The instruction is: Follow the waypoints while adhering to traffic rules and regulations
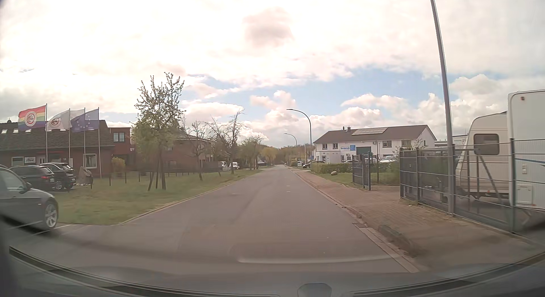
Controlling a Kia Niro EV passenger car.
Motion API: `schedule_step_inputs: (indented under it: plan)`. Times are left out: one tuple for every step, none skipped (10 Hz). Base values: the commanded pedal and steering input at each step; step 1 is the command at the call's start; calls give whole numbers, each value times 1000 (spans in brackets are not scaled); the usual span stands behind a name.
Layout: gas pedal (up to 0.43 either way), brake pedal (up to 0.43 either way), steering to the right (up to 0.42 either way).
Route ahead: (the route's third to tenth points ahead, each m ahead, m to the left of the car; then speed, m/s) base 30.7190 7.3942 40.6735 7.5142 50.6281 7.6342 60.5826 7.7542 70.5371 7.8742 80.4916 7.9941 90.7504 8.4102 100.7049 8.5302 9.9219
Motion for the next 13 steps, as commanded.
schedule_step_inputs:
  plan:
    - [150, 0, -4]
    - [138, 0, -4]
    - [138, 0, -4]
    - [138, 0, -5]
    - [138, 0, -6]
    - [138, 0, -7]
    - [138, 0, -8]
    - [138, 0, -8]
    - [138, 0, -8]
    - [138, 0, -8]
    - [138, 0, -7]
    - [138, 0, -6]
    - [138, 0, -6]
